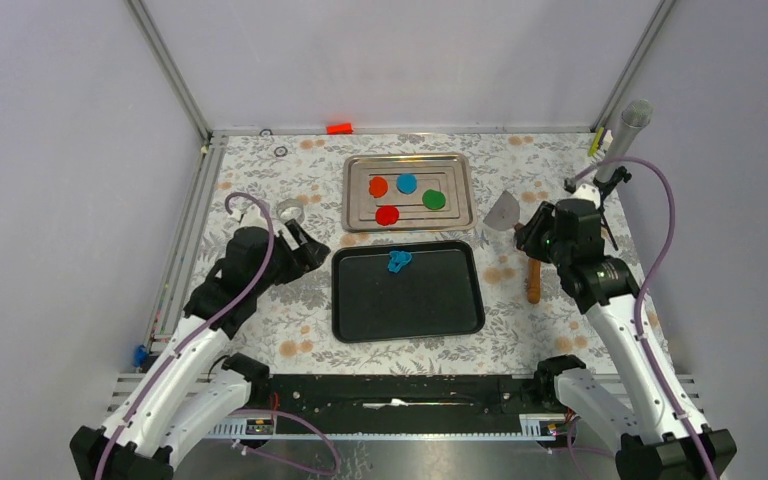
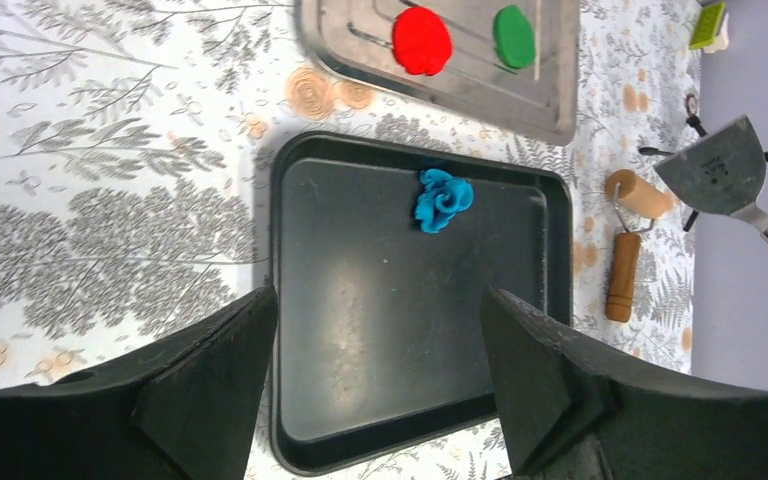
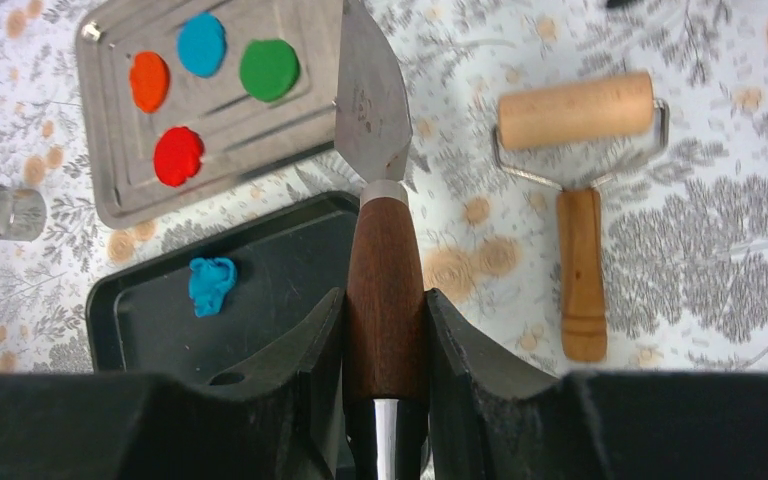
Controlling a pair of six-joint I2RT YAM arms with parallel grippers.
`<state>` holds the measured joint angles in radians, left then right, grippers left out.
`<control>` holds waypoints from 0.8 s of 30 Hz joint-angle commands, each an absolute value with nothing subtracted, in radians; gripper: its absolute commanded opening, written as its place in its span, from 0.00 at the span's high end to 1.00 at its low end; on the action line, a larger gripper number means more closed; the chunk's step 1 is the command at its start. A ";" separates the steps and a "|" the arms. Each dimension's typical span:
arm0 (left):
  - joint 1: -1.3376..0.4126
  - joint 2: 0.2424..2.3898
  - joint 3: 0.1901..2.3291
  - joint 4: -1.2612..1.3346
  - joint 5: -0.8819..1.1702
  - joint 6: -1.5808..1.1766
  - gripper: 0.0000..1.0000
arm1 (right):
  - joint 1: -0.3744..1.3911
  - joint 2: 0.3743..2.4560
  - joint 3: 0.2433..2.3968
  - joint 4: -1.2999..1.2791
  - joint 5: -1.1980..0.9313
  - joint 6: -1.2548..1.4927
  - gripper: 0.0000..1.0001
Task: Roll out the dumpling wrappers from the dough
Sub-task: Place the spatula at the center of the board.
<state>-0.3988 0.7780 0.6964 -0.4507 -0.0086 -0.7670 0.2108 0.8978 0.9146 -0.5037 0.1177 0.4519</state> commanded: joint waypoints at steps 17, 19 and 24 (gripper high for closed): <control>-0.393 0.607 0.646 -0.679 -0.083 -0.770 0.23 | -0.024 0.780 0.616 -0.448 -0.028 0.755 1.00; -0.393 0.608 0.657 -0.692 -0.096 -0.764 0.23 | -0.033 0.788 0.594 -0.419 -0.050 0.799 1.00; -0.393 0.608 0.654 -0.693 -0.106 -0.768 0.22 | -0.040 0.788 0.523 -0.379 -0.040 0.968 1.00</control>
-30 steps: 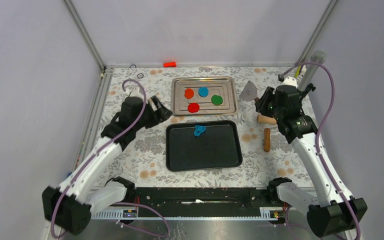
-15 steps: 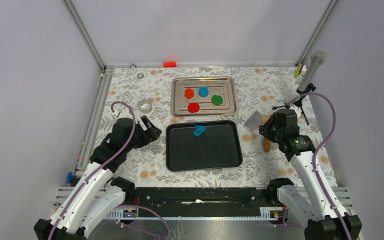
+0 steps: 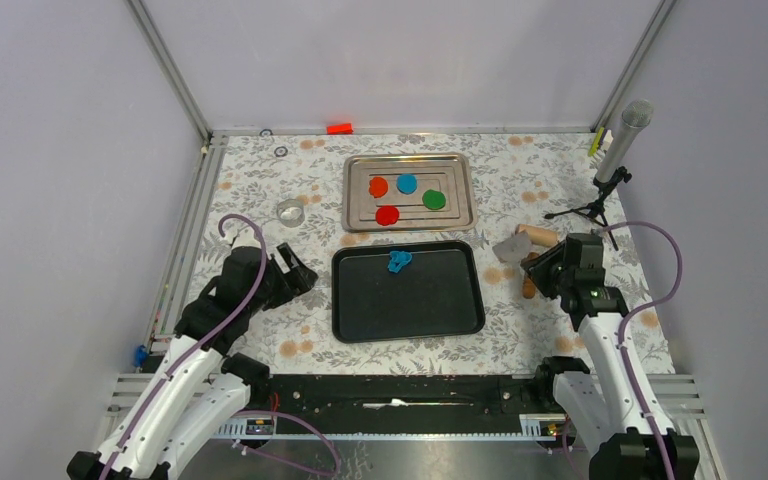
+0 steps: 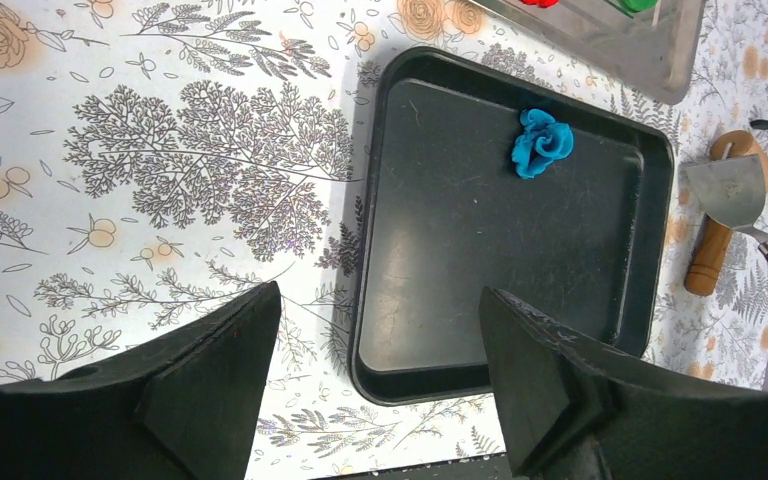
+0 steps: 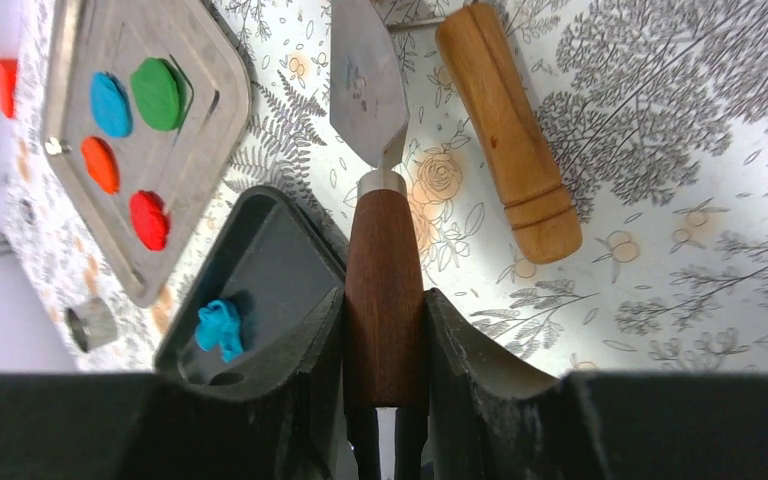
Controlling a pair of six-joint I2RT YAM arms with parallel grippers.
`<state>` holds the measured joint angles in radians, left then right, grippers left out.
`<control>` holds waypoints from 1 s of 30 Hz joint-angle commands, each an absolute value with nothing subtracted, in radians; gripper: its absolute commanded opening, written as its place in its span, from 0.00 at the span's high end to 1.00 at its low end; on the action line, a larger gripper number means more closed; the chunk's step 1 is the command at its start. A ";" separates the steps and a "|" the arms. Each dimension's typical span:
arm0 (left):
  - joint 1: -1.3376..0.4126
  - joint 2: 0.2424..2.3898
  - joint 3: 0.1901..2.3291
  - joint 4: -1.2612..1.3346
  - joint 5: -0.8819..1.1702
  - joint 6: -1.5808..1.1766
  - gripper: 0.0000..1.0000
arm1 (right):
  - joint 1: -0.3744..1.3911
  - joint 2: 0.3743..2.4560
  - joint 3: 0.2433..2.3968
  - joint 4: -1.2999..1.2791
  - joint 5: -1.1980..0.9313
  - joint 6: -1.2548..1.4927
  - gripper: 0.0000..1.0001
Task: Roll out the dumpling wrappers from the dough
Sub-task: Place the spatula at the center of the board.
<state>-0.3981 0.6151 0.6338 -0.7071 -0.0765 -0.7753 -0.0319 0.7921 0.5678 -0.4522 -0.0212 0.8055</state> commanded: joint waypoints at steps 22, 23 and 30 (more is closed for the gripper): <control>-0.393 0.658 0.672 -0.639 -0.077 -0.749 0.22 | -0.041 0.840 0.376 0.036 -0.133 1.289 1.00; -0.393 0.659 0.669 -0.636 -0.077 -0.749 0.22 | -0.041 0.859 0.375 0.074 -0.120 1.297 1.00; -0.393 0.673 0.667 -0.624 -0.061 -0.750 0.22 | -0.041 1.115 0.387 0.322 -0.111 1.362 1.00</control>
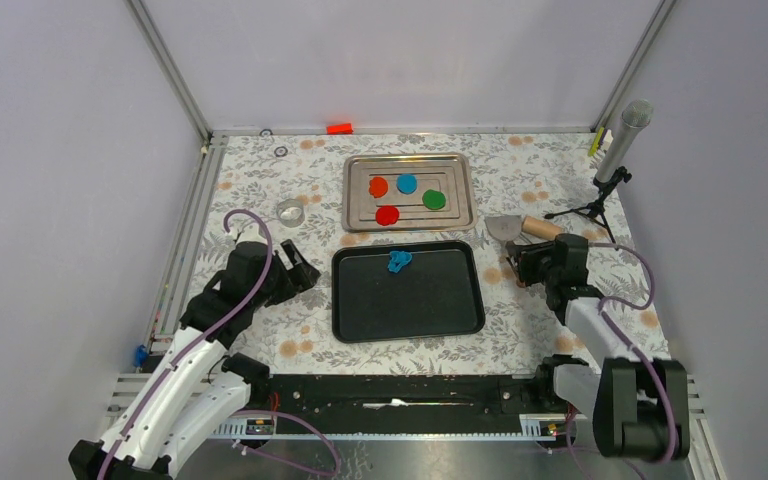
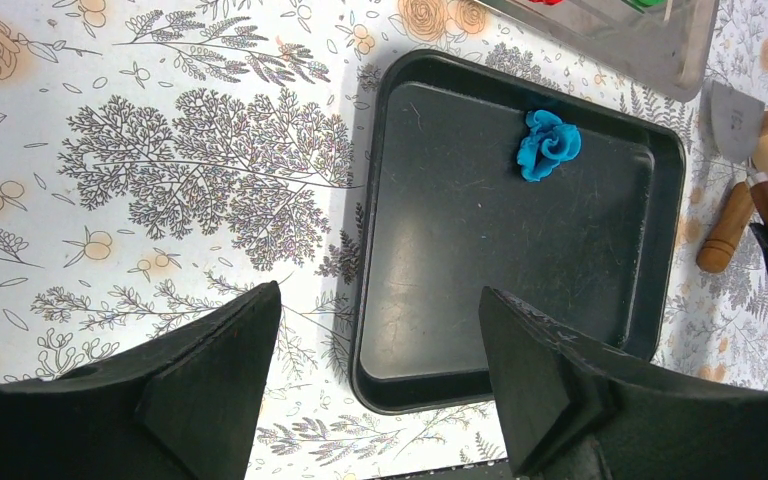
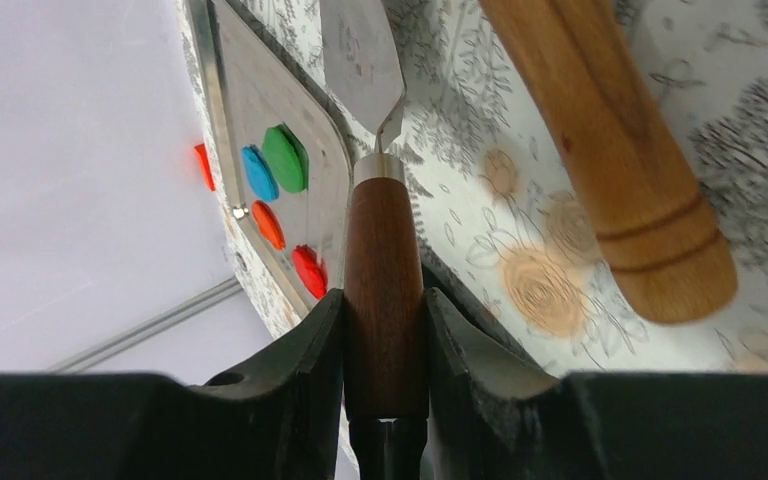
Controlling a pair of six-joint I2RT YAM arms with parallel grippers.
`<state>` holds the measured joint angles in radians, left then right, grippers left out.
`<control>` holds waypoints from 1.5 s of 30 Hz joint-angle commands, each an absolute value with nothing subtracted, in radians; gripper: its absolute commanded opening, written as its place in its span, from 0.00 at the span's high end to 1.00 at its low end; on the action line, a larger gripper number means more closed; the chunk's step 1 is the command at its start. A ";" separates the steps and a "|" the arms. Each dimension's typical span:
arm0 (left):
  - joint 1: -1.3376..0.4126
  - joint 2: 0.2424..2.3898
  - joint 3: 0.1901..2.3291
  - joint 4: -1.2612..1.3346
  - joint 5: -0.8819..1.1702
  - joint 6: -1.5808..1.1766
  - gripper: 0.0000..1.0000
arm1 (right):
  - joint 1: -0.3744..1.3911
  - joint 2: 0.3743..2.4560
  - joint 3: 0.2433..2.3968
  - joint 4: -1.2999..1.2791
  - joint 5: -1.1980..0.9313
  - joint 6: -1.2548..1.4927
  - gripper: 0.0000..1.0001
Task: Roll out the dumpling wrappers from the dough
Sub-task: Place the spatula at the center of the board, then reset both arms
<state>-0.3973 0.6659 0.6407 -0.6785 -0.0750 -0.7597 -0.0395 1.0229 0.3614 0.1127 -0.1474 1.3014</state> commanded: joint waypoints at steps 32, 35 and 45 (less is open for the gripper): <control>-0.393 0.689 0.706 -0.662 0.026 -0.690 0.16 | -0.041 1.079 0.826 -0.464 0.223 0.682 0.00; -0.393 0.685 0.721 -0.676 0.025 -0.681 0.16 | -0.042 1.027 0.840 -0.494 0.229 0.649 0.01; -0.393 0.633 0.762 -0.774 -0.033 -0.628 0.12 | -0.041 0.902 0.873 -0.626 0.143 0.571 0.00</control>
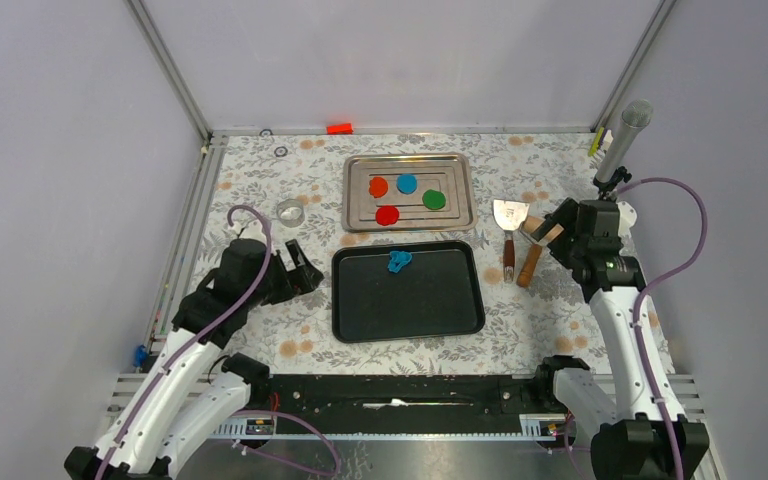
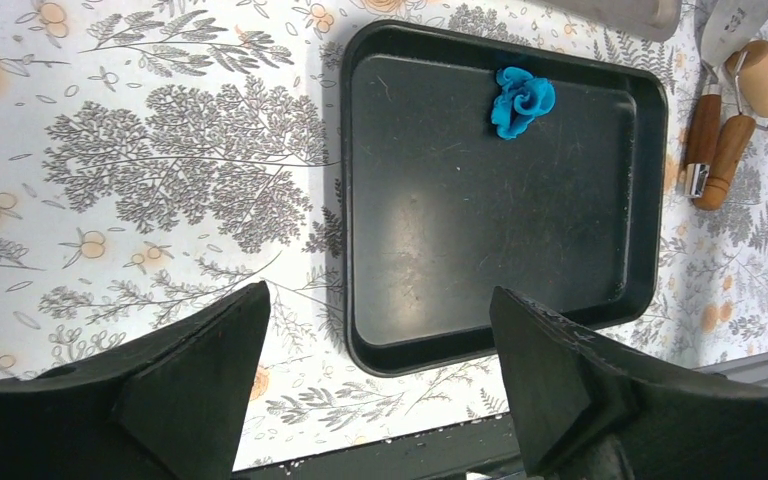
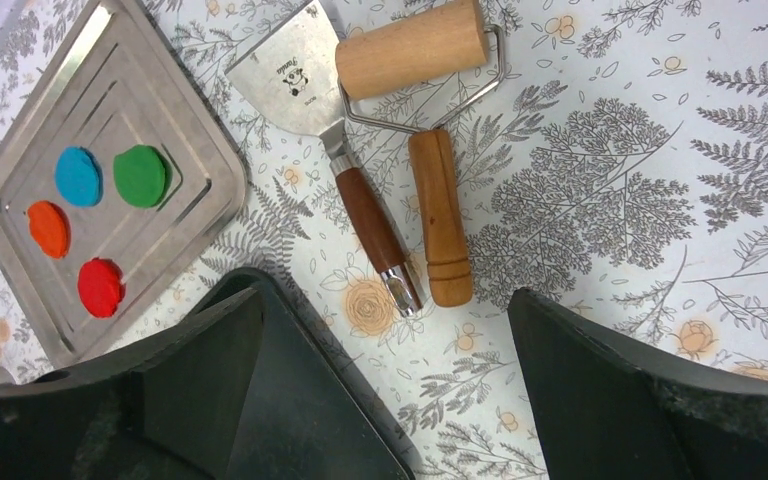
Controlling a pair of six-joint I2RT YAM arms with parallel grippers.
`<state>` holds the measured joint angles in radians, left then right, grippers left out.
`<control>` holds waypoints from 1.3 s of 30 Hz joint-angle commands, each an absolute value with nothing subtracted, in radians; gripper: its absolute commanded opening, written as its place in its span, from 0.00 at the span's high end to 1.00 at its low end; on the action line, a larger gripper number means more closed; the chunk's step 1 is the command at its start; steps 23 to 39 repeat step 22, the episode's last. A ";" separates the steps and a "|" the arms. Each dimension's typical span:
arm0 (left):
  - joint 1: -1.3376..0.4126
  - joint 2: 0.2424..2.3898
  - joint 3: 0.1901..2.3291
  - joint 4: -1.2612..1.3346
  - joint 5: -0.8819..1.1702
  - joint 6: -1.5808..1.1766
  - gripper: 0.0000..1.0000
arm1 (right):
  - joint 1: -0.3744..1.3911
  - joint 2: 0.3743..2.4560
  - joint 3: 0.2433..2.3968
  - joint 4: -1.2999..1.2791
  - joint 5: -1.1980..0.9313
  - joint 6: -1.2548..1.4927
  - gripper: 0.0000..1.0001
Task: Roll out the dumpling wrappers from the dough
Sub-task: Reset both arms
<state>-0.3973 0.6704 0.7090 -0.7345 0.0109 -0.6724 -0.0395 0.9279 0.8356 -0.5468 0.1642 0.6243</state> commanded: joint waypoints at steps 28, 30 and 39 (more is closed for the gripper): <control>-0.393 0.552 0.745 -0.795 -0.103 -0.673 0.01 | -0.041 0.845 0.777 -0.611 0.160 0.575 0.00; -0.393 0.552 0.745 -0.795 -0.103 -0.673 0.01 | -0.041 0.845 0.777 -0.611 0.160 0.575 0.00; -0.393 0.552 0.745 -0.795 -0.103 -0.673 0.01 | -0.041 0.845 0.777 -0.611 0.160 0.575 0.00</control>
